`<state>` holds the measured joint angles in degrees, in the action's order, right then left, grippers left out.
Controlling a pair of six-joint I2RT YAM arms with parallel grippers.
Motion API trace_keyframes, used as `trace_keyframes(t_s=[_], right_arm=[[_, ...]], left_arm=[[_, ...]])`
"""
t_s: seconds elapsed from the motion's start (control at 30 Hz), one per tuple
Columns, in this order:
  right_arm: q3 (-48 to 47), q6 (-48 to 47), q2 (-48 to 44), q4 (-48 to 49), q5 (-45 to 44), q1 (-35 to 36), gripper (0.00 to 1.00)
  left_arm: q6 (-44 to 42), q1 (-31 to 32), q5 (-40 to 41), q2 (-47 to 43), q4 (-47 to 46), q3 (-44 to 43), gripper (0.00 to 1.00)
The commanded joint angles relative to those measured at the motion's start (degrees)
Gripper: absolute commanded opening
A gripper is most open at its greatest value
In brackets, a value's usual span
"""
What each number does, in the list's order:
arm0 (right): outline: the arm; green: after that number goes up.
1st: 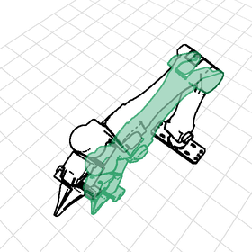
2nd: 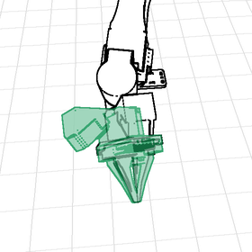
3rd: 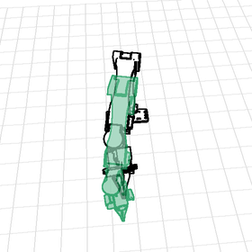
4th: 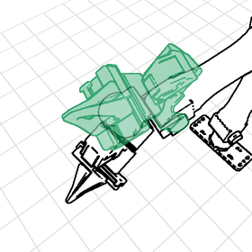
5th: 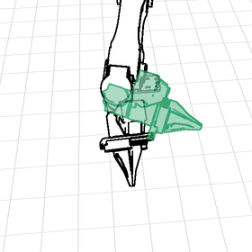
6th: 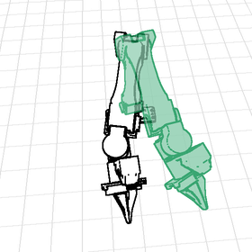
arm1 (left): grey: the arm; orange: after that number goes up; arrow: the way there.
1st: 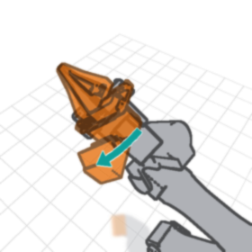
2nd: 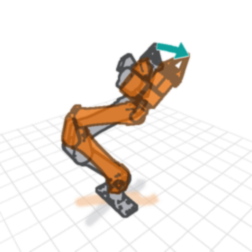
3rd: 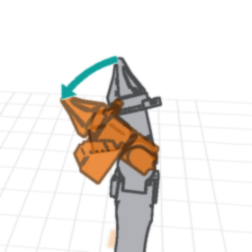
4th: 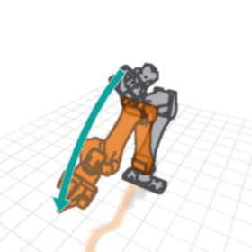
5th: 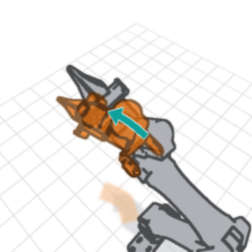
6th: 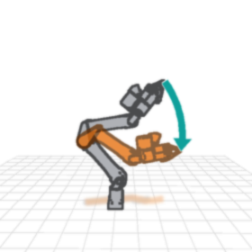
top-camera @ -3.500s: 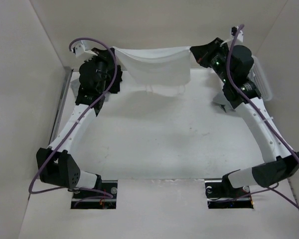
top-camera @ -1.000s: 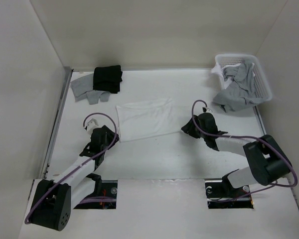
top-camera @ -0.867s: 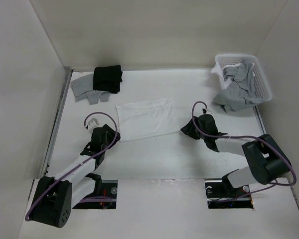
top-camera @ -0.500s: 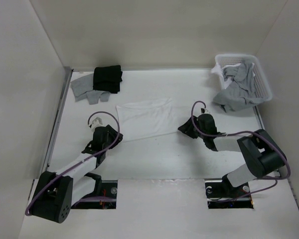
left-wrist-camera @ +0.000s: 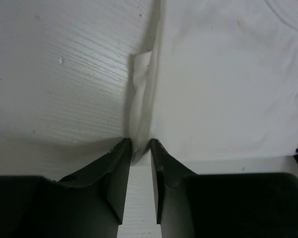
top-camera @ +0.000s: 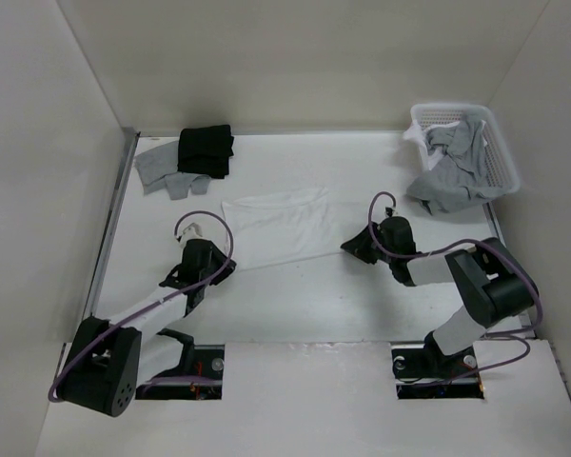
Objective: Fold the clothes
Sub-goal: Fold the tank top
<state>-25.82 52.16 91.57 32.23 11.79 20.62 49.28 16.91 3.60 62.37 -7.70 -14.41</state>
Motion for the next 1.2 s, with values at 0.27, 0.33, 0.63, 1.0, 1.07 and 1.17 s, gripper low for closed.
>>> trace_keyframes(t_s=[0.27, 0.33, 0.63, 1.0, 1.07, 1.17], right_arm=[[0.2, 0.9, -2.4, 4.4, 3.0, -0.4, 0.04], [1.6, 0.7, -7.4, 3.7, 2.7, 0.1, 0.03], [-1.7, -6.4, -55.0, -35.8, -9.0, 10.0, 0.03], [-11.2, -5.6, -62.0, -57.1, -21.0, 23.3, 0.05], [-8.9, -6.5, -56.6, -50.9, -19.1, 21.3, 0.05], [-6.8, -7.7, -45.6, -39.3, -12.2, 14.3, 0.05]], left_arm=[[-0.8, 1.2, -1.9, -4.4, 1.7, -1.8, 0.04], [-0.4, 1.8, -2.6, -8.9, 3.5, -2.8, 0.03], [-1.3, 6.6, 0.0, -35.6, 24.9, -16.2, 0.02], [2.8, 12.5, 3.9, -39.3, 37.9, -24.1, 0.03], [2.5, 10.9, 3.9, -35.5, 35.8, -21.9, 0.04], [0.6, 6.3, 3.3, -27.6, 27.7, -17.3, 0.04]])
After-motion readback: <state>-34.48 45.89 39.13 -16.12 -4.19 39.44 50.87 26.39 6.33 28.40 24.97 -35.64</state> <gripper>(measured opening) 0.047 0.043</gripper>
